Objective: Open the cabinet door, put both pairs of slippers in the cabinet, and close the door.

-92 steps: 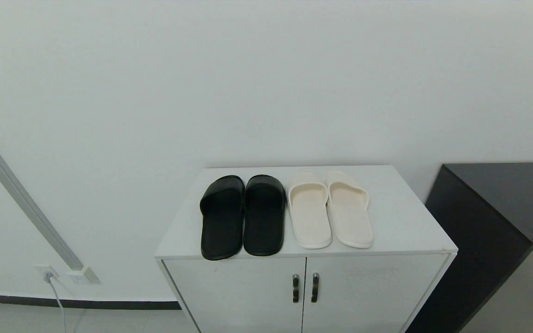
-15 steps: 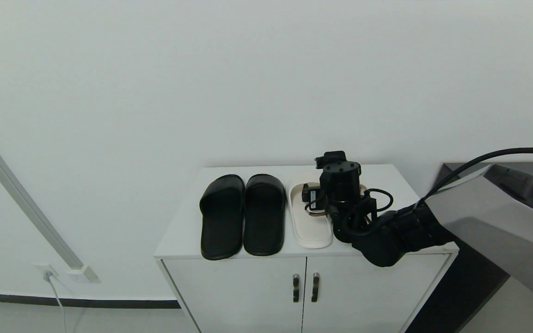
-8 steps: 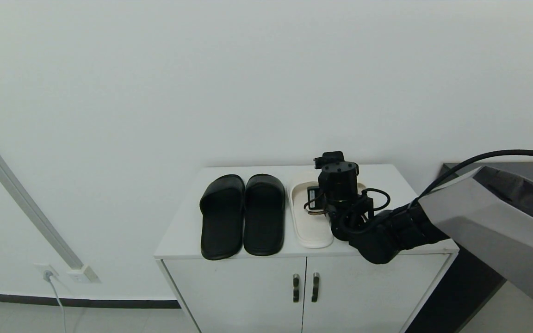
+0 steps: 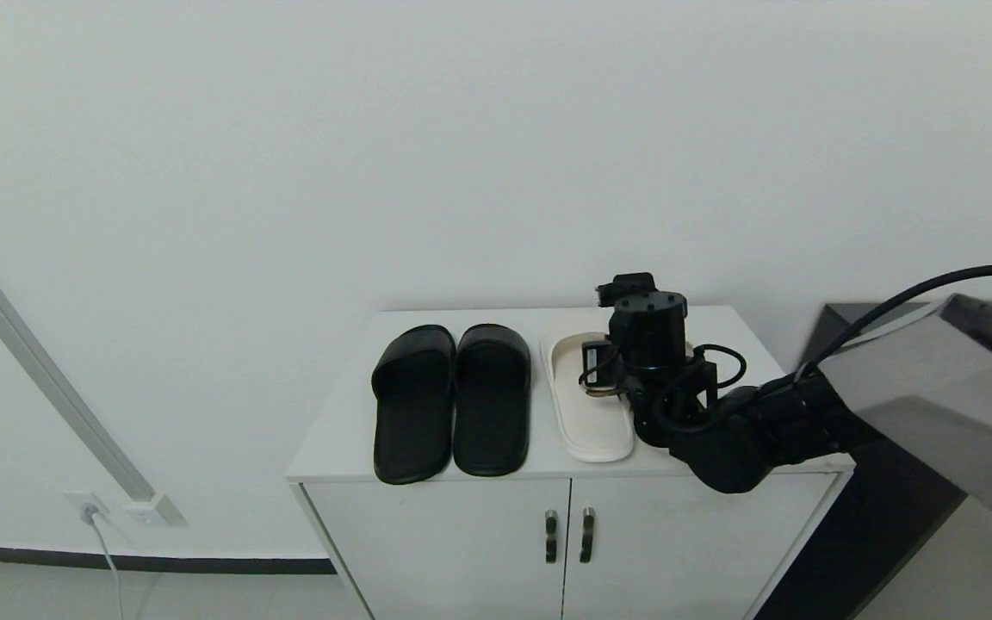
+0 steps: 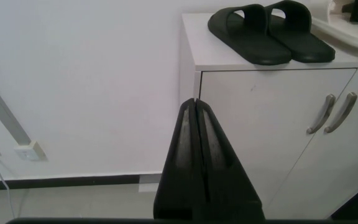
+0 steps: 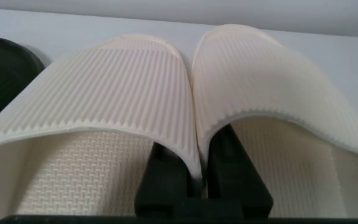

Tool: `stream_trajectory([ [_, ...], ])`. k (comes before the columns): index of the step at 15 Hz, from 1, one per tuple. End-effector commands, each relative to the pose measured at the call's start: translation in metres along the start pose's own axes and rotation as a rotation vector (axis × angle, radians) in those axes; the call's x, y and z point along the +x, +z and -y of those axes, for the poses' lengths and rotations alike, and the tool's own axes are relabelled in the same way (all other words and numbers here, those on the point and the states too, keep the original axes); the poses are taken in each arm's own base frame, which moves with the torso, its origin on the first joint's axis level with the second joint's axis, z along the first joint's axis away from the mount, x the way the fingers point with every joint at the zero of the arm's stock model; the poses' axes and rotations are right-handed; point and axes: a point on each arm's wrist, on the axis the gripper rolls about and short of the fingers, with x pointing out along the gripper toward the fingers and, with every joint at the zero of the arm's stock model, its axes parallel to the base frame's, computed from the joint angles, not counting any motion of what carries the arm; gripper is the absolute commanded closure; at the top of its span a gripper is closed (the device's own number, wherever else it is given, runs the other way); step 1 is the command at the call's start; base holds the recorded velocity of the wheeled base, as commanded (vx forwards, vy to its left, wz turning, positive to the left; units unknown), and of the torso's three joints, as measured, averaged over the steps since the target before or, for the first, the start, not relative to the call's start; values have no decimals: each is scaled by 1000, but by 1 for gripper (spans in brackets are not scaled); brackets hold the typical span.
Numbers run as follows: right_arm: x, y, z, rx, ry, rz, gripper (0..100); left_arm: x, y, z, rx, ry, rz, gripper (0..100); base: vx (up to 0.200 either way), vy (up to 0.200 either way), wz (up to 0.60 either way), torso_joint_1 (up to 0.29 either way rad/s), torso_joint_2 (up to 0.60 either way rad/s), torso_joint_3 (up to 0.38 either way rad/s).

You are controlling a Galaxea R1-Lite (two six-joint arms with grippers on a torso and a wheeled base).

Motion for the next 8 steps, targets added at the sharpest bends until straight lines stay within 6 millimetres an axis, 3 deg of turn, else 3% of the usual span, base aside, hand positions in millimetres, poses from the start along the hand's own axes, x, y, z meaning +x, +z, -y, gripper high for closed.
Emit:
stream_trajectory([
  [1,-36,27,9,18,57,29,100,0,0,0,0,0,0,100,0,0,0,0,0,0],
  [5,-115,35,24,-9,271,1,100,0,0,0,-2,0,-2,100,0,0,0,0,0,0],
  [8,-161,32,38,-28,448,-22,100,0,0,0,-2,0,-2,100,0,0,0,0,0,0],
])
